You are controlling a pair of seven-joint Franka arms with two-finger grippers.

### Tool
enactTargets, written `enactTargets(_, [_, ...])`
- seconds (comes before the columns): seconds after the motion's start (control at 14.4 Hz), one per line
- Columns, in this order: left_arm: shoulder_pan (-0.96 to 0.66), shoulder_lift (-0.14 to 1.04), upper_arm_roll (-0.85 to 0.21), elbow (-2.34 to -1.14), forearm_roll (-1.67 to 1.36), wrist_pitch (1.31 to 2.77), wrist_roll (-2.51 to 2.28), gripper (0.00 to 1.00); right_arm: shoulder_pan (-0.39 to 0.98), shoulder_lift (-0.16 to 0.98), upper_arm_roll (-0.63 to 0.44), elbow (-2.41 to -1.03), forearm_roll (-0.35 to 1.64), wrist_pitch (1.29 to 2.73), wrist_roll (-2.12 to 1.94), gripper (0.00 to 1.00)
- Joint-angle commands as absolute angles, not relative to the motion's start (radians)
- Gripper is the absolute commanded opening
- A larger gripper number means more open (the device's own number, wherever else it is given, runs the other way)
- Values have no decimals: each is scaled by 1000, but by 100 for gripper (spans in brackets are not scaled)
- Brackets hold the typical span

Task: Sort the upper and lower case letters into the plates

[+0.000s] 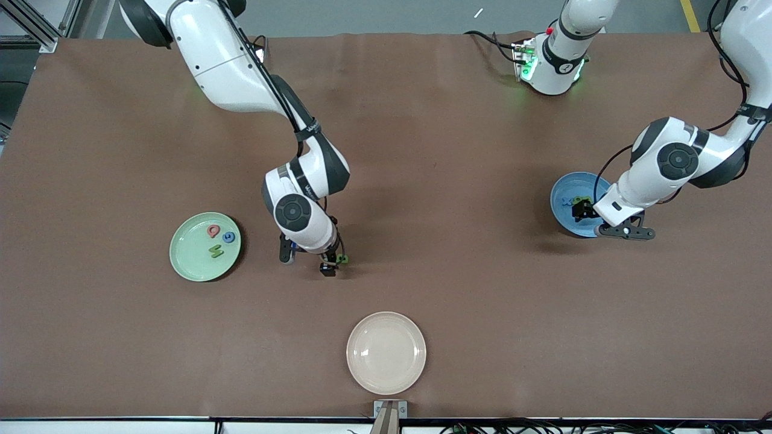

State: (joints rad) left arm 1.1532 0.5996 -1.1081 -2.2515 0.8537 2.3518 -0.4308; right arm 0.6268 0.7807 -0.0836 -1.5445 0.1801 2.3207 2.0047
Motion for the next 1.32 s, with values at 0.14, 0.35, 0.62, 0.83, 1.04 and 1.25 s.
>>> enactTargets(0.14, [1065,548,-1097,-2160,644,2258,-390,99,646,830,-95,-1497,143,2318,2025,96])
enactTargets(0.35, [834,422,-915,-2099,355,2223,-257,99,643,871,-97,-1448,140,2318,2026,93])
enactTargets(0.62, [444,289,-562,-2074,24,2206,-111,99,643,881,-97,-1430,141,2318,2032,88])
enactTargets(0.83, [153,247,-243,-2034,-122,2131,-23,99,644,882,-97,-1428,141,2319,2034,71])
enactTargets(1.04, [49,161,-101,-2004,-130,2044,-14,99,641,882,-97,-1430,138,2318,2028,37])
enactTargets(1.25, [66,117,-100,-1886,-127,1863,-55,99,620,871,-98,-1431,132,2309,2016,0])
